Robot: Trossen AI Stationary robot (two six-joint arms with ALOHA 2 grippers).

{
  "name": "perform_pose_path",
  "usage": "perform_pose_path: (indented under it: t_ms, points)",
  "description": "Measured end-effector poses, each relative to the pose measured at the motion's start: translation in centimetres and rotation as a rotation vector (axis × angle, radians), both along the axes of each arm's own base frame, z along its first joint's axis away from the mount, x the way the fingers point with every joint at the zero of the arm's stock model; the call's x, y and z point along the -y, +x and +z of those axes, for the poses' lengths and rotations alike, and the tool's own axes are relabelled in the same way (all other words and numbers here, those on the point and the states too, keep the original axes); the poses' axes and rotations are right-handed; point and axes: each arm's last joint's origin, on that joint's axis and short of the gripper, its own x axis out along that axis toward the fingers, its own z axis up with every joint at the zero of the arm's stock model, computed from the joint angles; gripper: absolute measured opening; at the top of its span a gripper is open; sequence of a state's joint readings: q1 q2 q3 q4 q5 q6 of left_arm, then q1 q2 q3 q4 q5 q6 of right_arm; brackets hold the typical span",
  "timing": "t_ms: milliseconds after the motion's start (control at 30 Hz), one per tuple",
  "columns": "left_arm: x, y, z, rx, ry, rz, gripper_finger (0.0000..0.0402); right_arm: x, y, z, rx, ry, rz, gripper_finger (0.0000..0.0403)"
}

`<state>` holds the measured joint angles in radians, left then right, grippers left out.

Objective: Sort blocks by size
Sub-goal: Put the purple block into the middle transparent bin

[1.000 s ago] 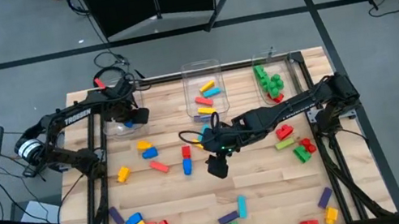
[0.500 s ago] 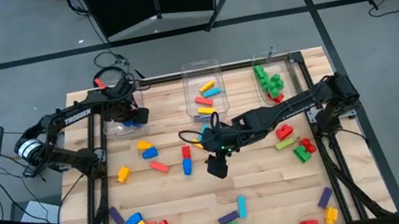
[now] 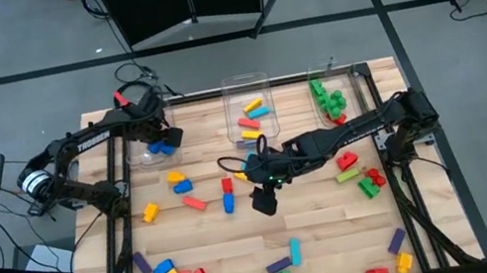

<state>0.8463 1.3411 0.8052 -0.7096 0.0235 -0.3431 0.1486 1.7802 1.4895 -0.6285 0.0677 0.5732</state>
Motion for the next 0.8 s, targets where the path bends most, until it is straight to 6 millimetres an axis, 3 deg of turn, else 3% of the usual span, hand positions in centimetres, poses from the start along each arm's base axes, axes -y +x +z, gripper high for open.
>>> perform_pose_path:
  t_ms: [367,600,800]
  points:
    - [1.0,-0.3,6.5,0.132,0.182,-0.117,0.0227,0.0,0.0,0.0,0.0,0.0,-0.002,0.022]
    - [4.2,-0.9,9.4,0.234,0.284,-0.211,0.0225,0.2,-0.2,0.0,-0.01,-0.109,-0.032,0.0217]
    - [8.0,-0.2,11.0,0.317,0.355,-0.433,0.0212,-0.4,-1.5,0.4,-0.069,-0.206,-0.029,0.0217]
